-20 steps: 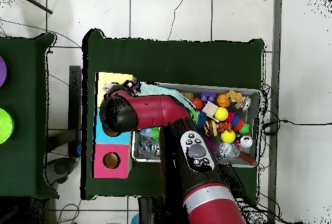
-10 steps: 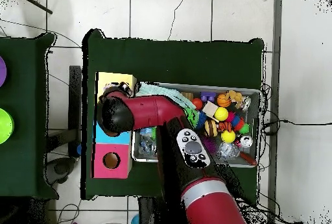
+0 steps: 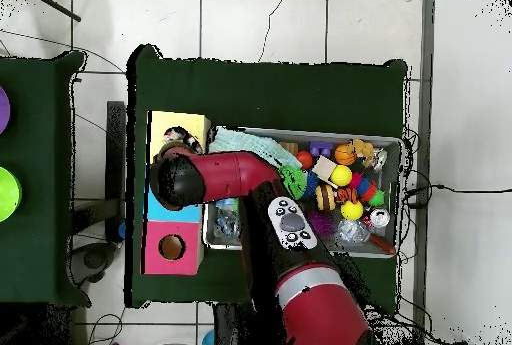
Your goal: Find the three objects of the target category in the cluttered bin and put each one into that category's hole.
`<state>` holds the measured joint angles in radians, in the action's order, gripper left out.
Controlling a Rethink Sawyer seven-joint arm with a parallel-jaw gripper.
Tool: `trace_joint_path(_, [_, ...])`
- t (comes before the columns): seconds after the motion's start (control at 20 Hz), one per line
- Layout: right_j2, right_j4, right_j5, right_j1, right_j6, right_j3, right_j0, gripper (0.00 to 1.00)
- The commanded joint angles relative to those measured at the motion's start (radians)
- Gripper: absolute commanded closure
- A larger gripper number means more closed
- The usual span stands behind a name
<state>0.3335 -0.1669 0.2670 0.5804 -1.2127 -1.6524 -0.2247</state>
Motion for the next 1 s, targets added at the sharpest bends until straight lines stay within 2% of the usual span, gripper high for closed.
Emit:
trace_joint_path(0.05, [-0.044,-0.072,0.086,-0.077,-0.072,0.005,0.014,1.00])
trace_joint_path(0.5, [-0.054,-0.065,0.099,-0.071,-0.070,0.010,0.019,1.00])
trace_joint_path(0.7, [-0.038,-0.041,0.133,-0.018,-0.075,-0.020,0.012,1.00])
trace_joint_path(1.0, [-0.014,0.000,0.233,0.101,-0.076,-0.087,-0.001,1.00])
